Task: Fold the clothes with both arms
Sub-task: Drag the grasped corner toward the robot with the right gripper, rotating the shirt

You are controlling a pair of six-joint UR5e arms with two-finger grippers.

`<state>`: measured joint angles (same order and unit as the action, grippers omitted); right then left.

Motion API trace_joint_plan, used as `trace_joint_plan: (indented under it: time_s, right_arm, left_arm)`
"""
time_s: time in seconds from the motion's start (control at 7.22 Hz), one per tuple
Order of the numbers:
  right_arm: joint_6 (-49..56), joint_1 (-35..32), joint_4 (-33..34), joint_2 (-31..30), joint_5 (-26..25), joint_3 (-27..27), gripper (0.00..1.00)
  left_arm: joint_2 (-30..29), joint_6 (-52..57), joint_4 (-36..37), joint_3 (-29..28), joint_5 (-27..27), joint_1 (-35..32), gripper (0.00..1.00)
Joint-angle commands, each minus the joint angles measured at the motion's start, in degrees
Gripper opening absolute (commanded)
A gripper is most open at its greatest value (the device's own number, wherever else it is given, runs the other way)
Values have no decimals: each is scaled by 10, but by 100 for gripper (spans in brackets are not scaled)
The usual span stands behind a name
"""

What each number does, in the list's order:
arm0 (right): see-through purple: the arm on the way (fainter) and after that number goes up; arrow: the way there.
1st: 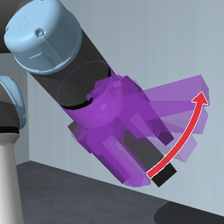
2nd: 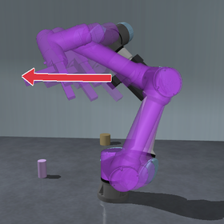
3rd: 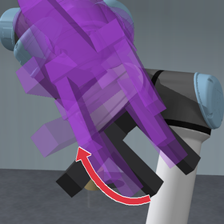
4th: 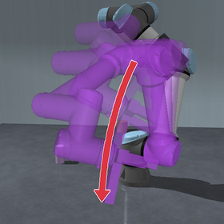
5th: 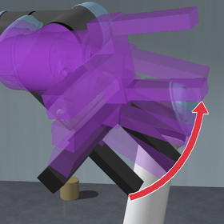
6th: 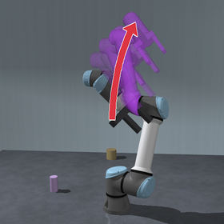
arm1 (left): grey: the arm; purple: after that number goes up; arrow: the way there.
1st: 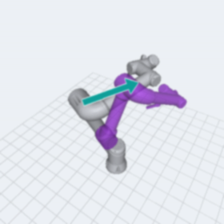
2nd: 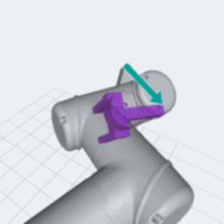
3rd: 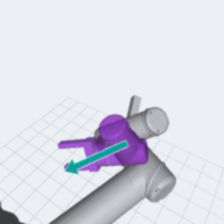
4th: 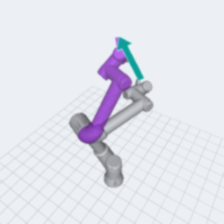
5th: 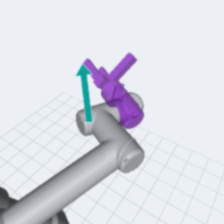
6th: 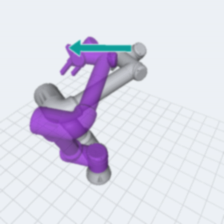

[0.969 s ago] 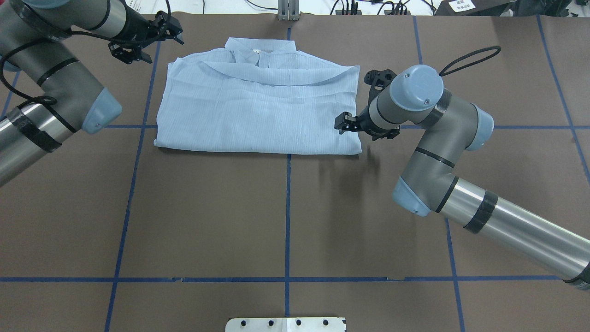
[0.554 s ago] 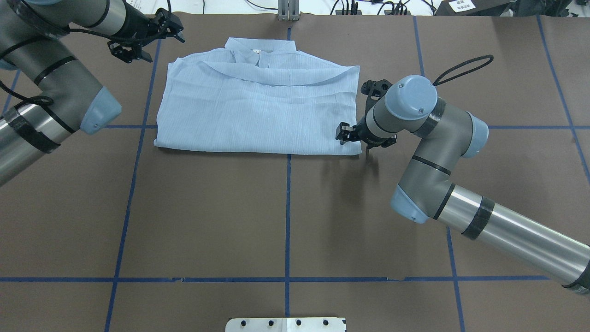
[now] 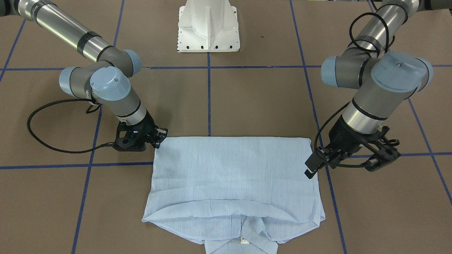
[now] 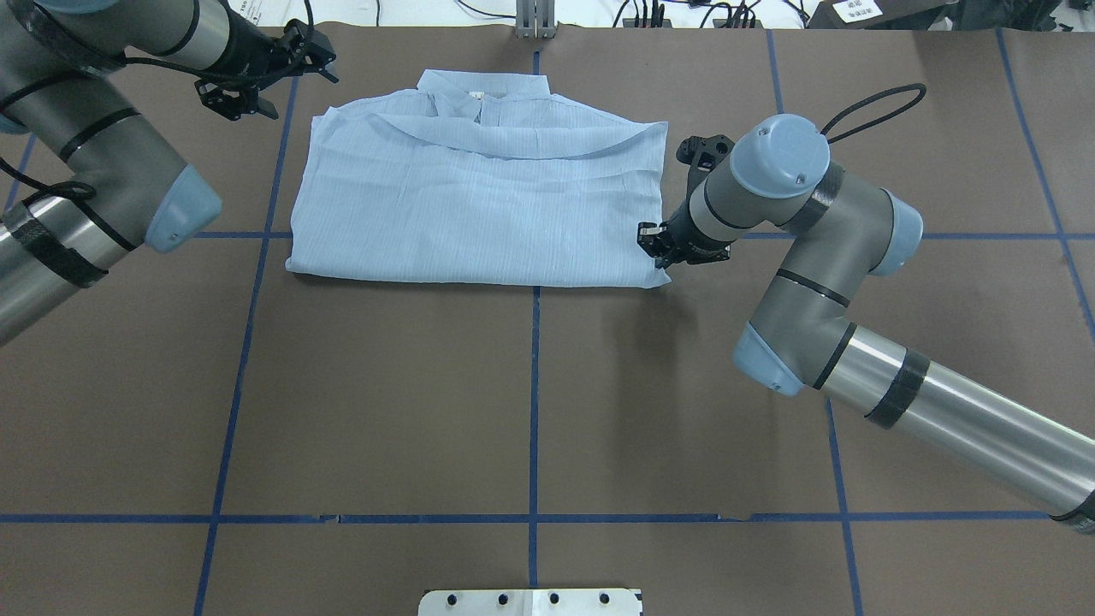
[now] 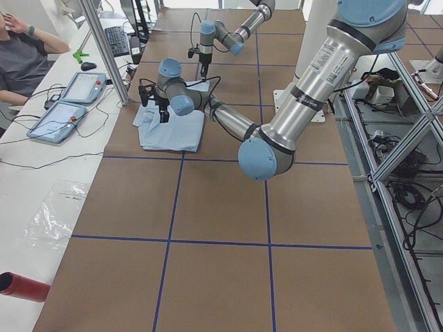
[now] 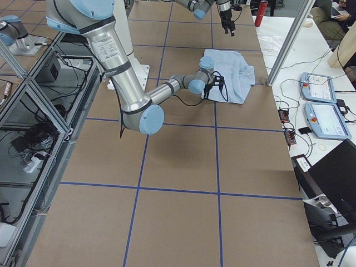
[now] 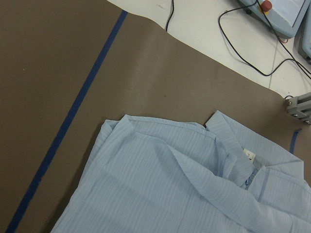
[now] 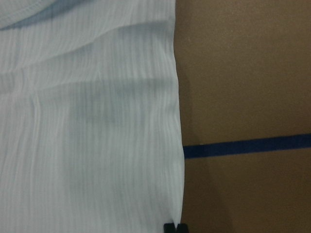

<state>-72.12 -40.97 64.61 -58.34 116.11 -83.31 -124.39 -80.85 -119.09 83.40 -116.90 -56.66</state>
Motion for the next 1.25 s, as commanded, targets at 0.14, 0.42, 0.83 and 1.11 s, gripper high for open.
trace_joint_plan:
  time_s: [0.14,0.42,0.83,1.11]
  right_arm:
    - [3,-27,17,-130,23,-148,0]
    - [2,3,19,-323,18,-331,0]
    - [-93,232,18,-394,17,-469,0]
    - [-103,340,18,-393,10,-503,0]
  left_arm:
    - [1,-1,1,6,1,0,99]
    - [22,-2,2,32,1,1,99]
    - [50,-2,2,65,2,2,99]
    - [64,-2,2,84,1,3,99]
